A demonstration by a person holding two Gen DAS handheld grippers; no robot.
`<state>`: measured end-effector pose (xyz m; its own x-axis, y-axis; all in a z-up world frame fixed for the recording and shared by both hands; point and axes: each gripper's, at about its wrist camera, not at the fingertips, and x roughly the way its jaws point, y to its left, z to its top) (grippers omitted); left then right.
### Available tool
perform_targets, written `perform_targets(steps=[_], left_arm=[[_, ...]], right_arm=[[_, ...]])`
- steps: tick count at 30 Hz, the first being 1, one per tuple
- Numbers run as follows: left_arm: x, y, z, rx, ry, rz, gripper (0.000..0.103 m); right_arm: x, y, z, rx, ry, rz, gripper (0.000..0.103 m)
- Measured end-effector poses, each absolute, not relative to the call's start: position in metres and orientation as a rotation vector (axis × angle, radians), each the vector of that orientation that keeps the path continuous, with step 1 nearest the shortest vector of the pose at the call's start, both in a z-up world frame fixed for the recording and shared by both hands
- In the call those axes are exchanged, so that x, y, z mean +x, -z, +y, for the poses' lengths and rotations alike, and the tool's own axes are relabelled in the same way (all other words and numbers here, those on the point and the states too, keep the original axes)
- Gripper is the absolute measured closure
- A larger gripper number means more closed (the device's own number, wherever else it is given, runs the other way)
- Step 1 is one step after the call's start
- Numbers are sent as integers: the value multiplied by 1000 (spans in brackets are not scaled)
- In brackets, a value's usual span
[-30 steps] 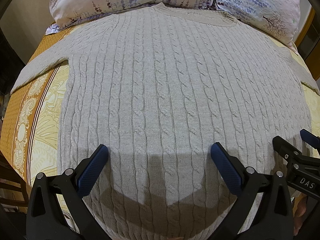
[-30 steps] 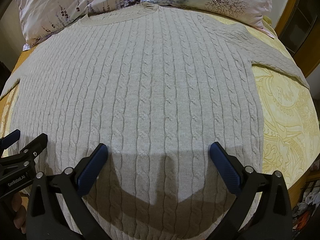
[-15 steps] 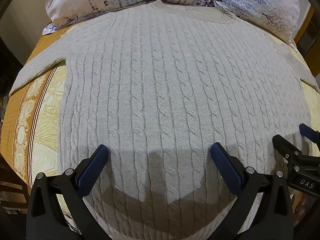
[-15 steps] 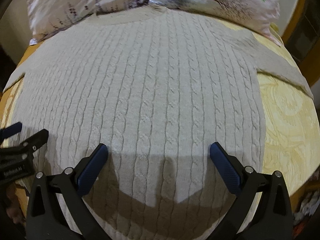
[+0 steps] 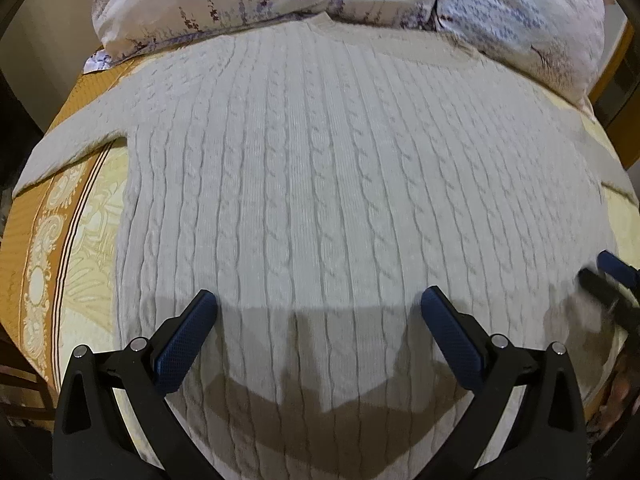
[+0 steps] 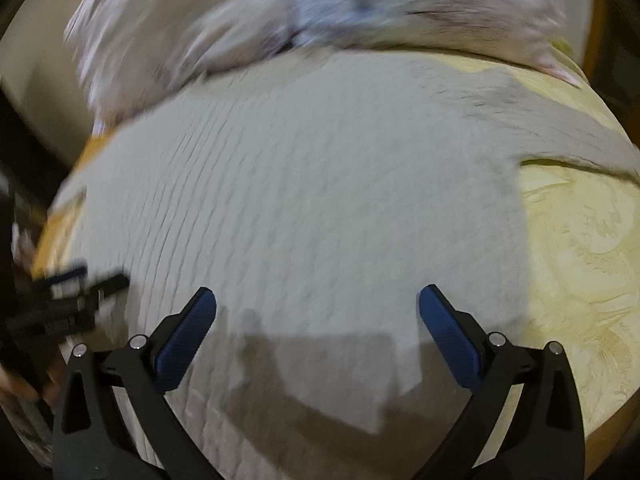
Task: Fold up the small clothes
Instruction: 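Grasp the grey sweater's sleeve cuff with the right tool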
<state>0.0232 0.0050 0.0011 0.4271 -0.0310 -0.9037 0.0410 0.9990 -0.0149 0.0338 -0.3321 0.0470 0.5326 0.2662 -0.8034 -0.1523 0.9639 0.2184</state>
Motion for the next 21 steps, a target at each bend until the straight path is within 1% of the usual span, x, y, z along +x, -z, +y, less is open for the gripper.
perform_targets(steps=[5, 8, 10, 11, 13, 14, 16, 21], left_arm=[[37, -3, 4, 1, 33, 1113, 1], [48, -7, 1, -9, 27, 1099, 1], [53, -8, 0, -28, 34, 1084, 1], [56, -9, 0, -39, 38, 1079, 1], [63, -10, -1, -61, 40, 1074, 1], [65, -10, -2, -76, 42, 1073, 1], [73, -10, -2, -111, 41, 1076, 1], [81, -11, -2, -143, 17, 1064, 1]], right_arm=[[73, -60, -430, 376, -67, 909, 3], [92, -59, -503, 579, 73, 874, 7], [99, -56, -549, 704, 160, 842, 14], [101, -55, -567, 751, 192, 825, 16], [105, -52, -597, 814, 240, 793, 23], [107, -51, -607, 832, 256, 784, 25], [110, -48, -623, 865, 286, 764, 33], [119, -37, -649, 951, 303, 755, 49]])
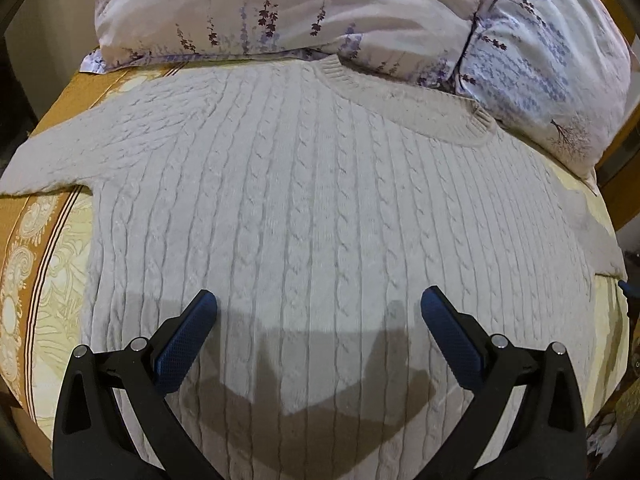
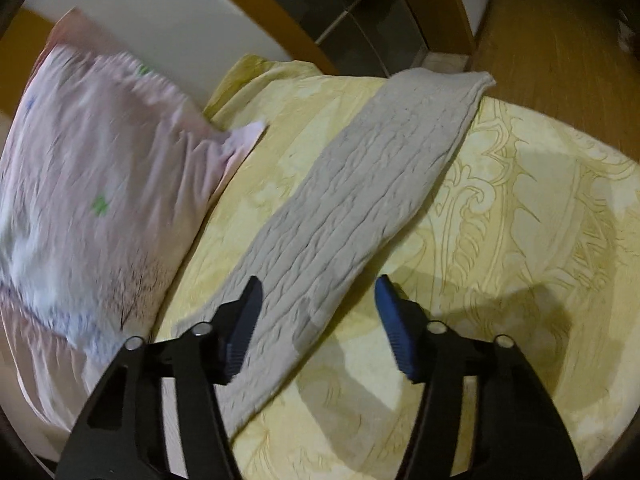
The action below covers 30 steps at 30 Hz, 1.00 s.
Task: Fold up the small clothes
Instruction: 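Grasp the grey sweater's sleeve cuff with the right tool, then fold the held sleeve across the sweater body, then open the right tool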
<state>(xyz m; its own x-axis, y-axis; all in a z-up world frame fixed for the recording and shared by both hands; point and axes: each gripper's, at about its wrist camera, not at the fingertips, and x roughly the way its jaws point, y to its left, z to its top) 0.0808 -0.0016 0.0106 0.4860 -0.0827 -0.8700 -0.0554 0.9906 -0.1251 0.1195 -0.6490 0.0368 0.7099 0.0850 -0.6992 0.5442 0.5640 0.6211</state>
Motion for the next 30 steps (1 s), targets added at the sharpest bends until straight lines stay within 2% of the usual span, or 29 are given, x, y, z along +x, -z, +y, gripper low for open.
perform_targets(steps=[8, 12, 13, 21, 26, 30], left_arm=[[86, -13, 3, -183, 53, 1052, 1], [88, -14, 8, -235, 86, 1044, 1], [88, -14, 9, -247, 93, 1042, 1], [92, -16, 17, -306, 122, 1026, 1], [96, -20, 20, -311, 141, 1009, 1], [98, -24, 22, -311, 157, 986, 1]], right_arm=[[125, -29, -658, 972, 308, 745, 67], [129, -27, -656, 943, 326, 744, 90], [128, -28, -655, 935, 328, 740, 91], [124, -73, -625, 810, 238, 625, 95], [124, -121, -562, 752, 18, 540, 95], [124, -138, -497, 738, -169, 541, 95]])
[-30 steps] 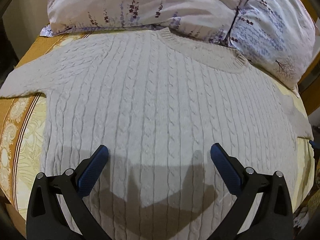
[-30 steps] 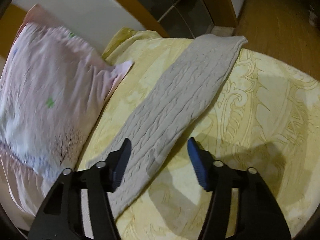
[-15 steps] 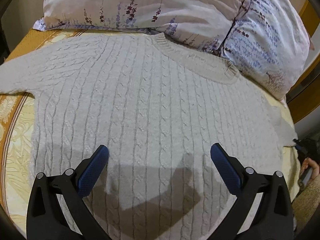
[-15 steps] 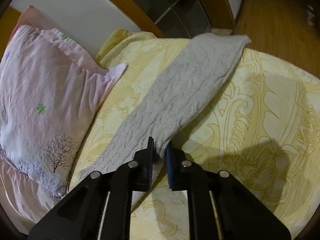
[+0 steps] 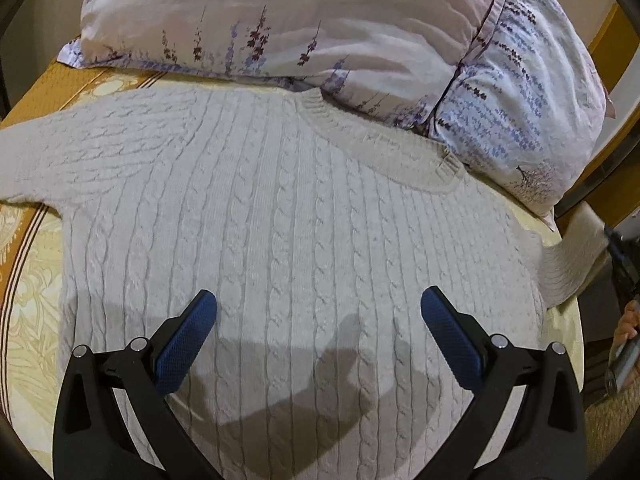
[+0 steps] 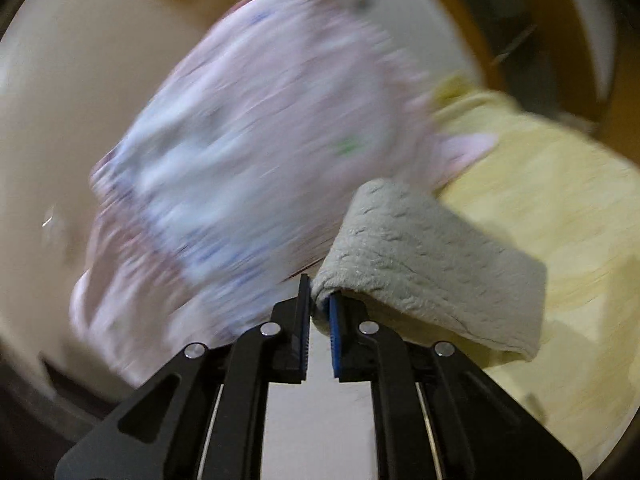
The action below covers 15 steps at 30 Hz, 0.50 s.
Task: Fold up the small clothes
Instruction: 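Fold the held sleeve across the sweater body, then open the right tool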
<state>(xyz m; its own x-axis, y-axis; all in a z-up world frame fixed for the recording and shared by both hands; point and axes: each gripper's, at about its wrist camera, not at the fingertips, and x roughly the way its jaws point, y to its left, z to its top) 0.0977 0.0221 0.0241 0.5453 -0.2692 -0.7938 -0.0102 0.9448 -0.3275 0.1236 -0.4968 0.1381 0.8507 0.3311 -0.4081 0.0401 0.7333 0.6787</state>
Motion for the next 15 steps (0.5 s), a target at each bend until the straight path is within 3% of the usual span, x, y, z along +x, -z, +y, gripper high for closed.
perform_targets(steps=[9, 14, 15], left_arm=[[99, -26, 26, -349, 200, 990, 1], [97, -28, 30, -371, 243, 1003, 1], [97, -28, 31, -385, 253, 1005, 1]], right_arm=[[125, -69, -342, 635, -408, 857, 94], [122, -43, -339, 702, -387, 955, 80], [120, -44, -344, 727, -381, 946, 70]])
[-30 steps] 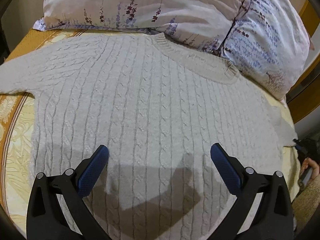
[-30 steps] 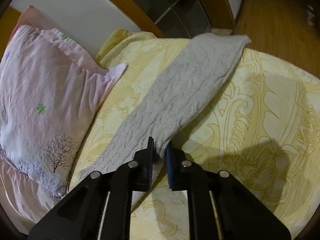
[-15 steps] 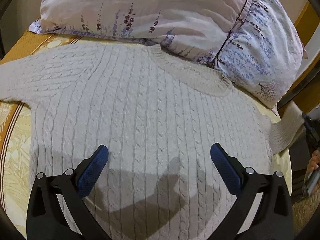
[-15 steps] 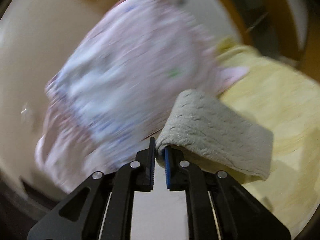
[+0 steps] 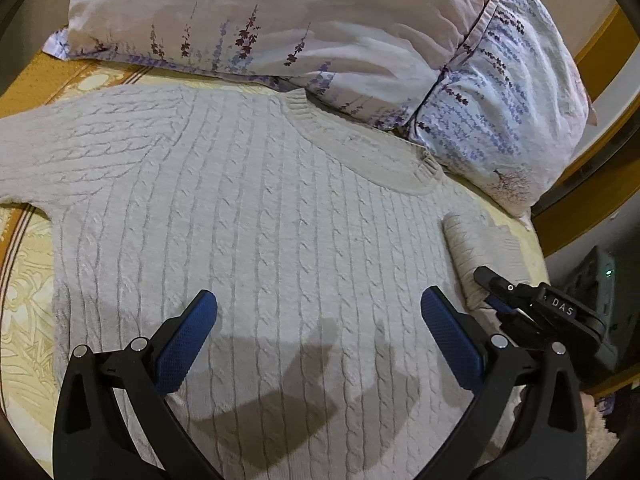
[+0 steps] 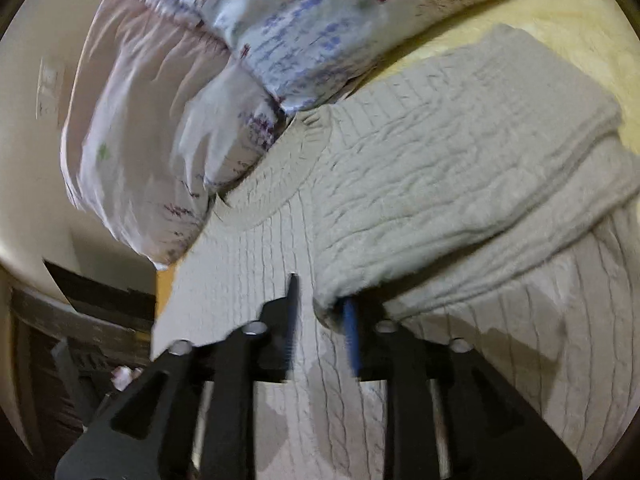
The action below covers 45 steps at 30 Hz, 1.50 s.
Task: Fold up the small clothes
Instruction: 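Fold the held sleeve across the sweater body, then open the right tool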
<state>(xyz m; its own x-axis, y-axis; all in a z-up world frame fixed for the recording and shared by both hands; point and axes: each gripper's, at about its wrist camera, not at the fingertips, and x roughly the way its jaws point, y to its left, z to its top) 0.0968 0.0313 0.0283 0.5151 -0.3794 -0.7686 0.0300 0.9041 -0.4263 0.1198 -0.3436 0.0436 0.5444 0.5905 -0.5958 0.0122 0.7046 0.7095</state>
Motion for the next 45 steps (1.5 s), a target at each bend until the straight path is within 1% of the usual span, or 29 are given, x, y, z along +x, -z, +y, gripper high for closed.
perform_targets(steps=[1, 2, 6, 9, 11, 12, 13, 15, 20, 23, 26, 30, 36, 38, 40, 41, 42, 43, 45], left_arm=[[98, -28, 33, -410, 268, 1011, 1], [99, -28, 34, -429, 278, 1016, 1], [106, -30, 34, -481, 320, 1026, 1], [109, -32, 32, -490, 353, 1031, 4], [110, -32, 32, -494, 375, 1037, 8], [110, -32, 33, -498, 378, 1041, 9], [111, -31, 35, -507, 382, 1047, 10], [111, -29, 41, -537, 384, 1053, 14], [111, -27, 64, -611, 361, 1036, 16], [110, -27, 75, -632, 342, 1020, 16], [109, -27, 87, -647, 322, 1009, 19], [103, -29, 110, -662, 284, 985, 19], [93, -35, 166, -714, 174, 915, 19], [89, -35, 190, -743, 118, 897, 19], [86, -34, 207, -768, 70, 882, 19], [85, -34, 216, -784, 53, 874, 19], [83, -33, 225, -797, 36, 865, 19], [81, -33, 235, -811, 13, 855, 19], [78, -33, 247, -832, -15, 839, 19]], right_arm=[[119, -46, -350, 747, -366, 926, 62], [118, -45, -354, 762, -354, 908, 61], [123, -43, -383, 852, -256, 878, 61], [128, -40, -402, 904, -157, 851, 61], [131, -37, -413, 912, -89, 840, 71], [135, -36, -415, 909, -67, 840, 82], [138, -38, -415, 896, -49, 840, 91], [142, -48, -406, 855, -48, 807, 94], [148, -101, -344, 643, -212, 671, 95], [149, -114, -287, 500, -352, 670, 95], [155, -97, -230, 400, -462, 767, 95], [159, -66, -190, 323, -489, 878, 95], [160, -56, -174, 322, -477, 910, 95], [157, -53, -167, 293, -486, 931, 88], [151, -52, -160, 264, -510, 938, 72], [147, -52, -153, 244, -520, 933, 67], [145, -54, -149, 230, -538, 932, 53], [143, -55, -145, 219, -556, 931, 47], [140, -56, -133, 206, -596, 946, 46]])
